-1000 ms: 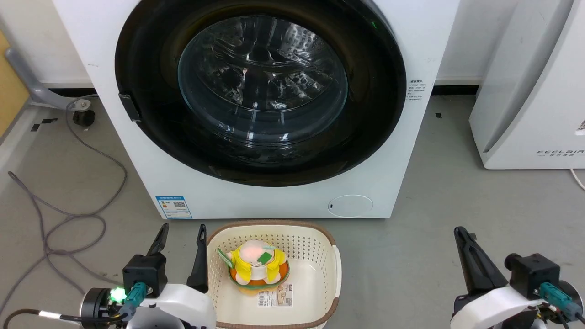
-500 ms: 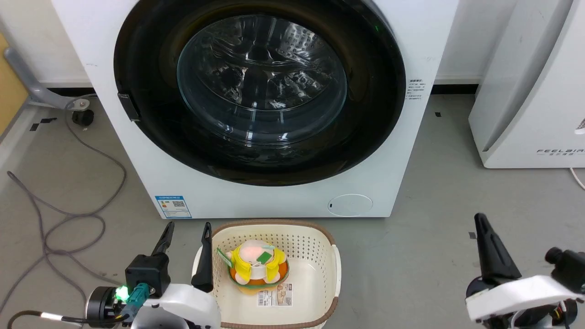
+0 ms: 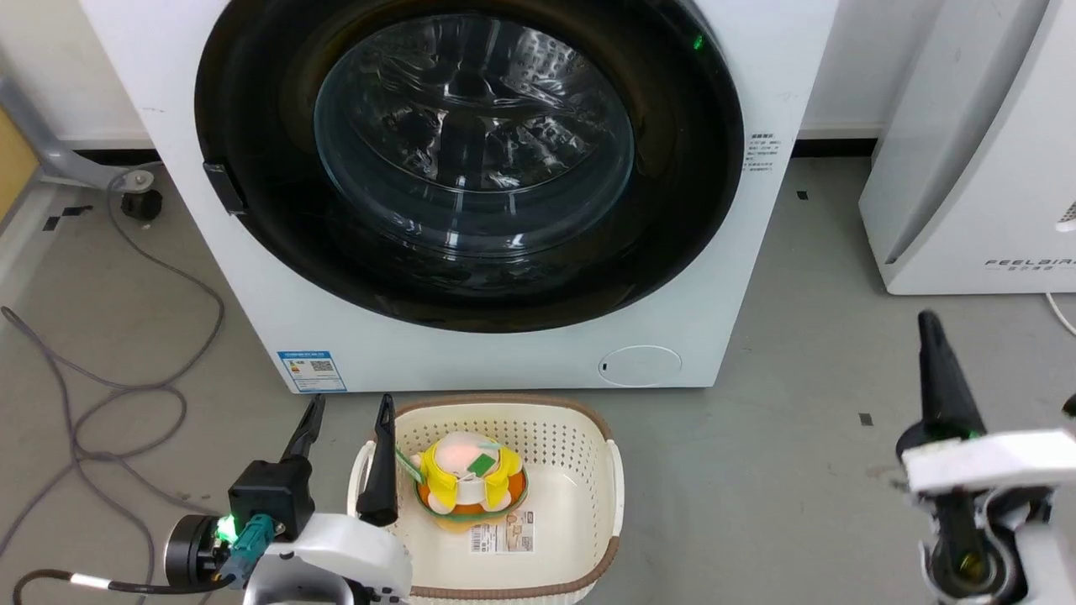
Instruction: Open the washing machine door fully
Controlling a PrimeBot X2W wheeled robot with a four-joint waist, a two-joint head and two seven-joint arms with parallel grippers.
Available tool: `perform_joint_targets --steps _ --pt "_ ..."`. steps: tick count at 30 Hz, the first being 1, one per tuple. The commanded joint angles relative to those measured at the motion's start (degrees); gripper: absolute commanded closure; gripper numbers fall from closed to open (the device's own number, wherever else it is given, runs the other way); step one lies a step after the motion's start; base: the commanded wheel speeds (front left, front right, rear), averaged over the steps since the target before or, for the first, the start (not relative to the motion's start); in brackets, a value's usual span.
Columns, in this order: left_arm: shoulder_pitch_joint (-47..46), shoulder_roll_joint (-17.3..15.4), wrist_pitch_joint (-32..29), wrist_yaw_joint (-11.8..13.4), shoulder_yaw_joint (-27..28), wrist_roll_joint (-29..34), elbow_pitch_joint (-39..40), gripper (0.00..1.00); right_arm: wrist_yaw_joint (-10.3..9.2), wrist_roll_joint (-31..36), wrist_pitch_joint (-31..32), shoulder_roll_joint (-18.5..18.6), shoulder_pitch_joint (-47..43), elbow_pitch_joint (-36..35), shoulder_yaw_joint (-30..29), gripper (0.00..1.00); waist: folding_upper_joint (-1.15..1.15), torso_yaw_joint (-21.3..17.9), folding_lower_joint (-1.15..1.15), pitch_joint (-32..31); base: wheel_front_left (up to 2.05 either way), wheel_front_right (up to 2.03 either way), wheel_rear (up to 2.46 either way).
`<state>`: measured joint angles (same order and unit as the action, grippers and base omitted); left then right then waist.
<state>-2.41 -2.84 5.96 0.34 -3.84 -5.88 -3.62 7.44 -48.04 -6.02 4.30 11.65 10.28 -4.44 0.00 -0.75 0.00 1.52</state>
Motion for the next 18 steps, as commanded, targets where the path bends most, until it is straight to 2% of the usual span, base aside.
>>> perform_joint_targets --steps 1,9,18 --pt "-0.99 -0.03 0.53 -0.19 -0.27 -0.39 -0.04 0.00 0.03 -2.39 -0.51 0.81 2.02 1.03 -0.27 1.00 0.00 -0.02 0.00 0.25 0.00 0.00 0.00" --pt "-2.69 -0.03 1.49 -0.53 -0.78 -0.86 0.64 0.00 0.03 -11.12 -1.44 5.05 13.69 8.65 1.28 1.00 0.00 0.27 0.00 2.83 0.00 0.00 0.00" --pt "-5.26 -0.03 2.57 -0.87 -1.44 -1.35 1.85 0.00 0.03 -19.09 -0.61 10.87 29.37 18.55 7.37 1.00 0.00 1.44 0.00 6.61 0.00 0.00 0.00"
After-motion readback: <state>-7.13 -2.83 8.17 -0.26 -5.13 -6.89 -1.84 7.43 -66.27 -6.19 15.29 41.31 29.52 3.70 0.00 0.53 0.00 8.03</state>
